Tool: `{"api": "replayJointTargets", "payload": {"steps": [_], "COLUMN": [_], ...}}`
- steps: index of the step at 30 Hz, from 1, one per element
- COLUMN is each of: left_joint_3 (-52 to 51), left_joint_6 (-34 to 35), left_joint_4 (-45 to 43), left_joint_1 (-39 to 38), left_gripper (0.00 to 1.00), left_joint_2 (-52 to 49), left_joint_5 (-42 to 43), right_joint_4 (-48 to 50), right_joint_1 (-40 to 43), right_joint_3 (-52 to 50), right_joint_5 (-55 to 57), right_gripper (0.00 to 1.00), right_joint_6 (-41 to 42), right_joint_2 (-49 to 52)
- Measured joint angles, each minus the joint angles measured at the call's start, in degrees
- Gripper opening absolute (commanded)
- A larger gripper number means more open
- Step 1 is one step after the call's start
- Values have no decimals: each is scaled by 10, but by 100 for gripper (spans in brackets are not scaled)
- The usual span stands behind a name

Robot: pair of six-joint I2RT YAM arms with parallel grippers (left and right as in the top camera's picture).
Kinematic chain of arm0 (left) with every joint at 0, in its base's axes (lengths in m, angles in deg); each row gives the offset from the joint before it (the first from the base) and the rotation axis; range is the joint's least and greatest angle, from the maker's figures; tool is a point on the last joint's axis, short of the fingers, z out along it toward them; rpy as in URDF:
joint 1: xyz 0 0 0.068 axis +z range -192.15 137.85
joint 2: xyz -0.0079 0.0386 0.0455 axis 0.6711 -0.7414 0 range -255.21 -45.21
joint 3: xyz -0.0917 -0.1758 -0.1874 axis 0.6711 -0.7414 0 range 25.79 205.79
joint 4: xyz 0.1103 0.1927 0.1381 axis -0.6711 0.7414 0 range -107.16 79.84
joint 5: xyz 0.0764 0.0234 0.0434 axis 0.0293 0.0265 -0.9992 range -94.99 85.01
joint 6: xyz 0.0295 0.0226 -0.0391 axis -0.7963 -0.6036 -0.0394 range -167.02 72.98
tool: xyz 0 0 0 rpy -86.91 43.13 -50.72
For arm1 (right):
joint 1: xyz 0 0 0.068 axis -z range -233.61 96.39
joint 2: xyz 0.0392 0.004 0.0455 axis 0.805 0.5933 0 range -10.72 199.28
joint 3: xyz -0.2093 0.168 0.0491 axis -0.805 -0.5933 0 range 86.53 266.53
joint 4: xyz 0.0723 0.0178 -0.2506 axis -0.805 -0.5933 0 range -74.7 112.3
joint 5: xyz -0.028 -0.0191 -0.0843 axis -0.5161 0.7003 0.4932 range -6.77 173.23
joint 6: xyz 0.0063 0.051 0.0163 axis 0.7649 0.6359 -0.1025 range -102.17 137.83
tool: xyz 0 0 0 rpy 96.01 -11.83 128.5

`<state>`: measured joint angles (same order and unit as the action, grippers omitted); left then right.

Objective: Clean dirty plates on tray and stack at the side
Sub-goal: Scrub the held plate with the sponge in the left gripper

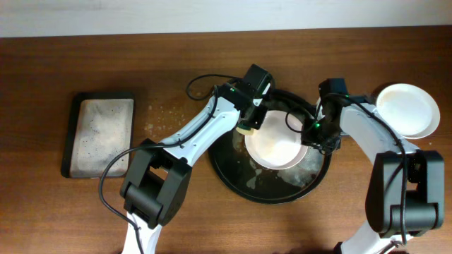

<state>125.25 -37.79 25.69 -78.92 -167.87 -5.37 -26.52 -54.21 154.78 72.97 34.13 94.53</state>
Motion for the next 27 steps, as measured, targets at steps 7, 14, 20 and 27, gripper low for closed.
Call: {"api": "replayJointTargets", "payload": {"steps": [7,14,20,27], "left_joint_3": [0,0,-1,-96], "left_joint_6": [0,0,0,0], "left_joint_4": [0,0,0,-78], "left_joint_1": [0,0,0,0], "left_gripper": [0,0,0,0], "left_joint_2": [0,0,0,0], "left_joint_5": [4,5,5,8], "right_joint_4": [111,169,170,146], "right_joint_1": [61,62,61,60], "right_joint_3": [-78,-112,-114,-110], "right_joint_5": [-126,-171,-170,-181], "right_gripper": [28,25,20,26], "right_joint_6": [7,32,32,0], "right_joint_2": [-2,-8,-8,-8]}}
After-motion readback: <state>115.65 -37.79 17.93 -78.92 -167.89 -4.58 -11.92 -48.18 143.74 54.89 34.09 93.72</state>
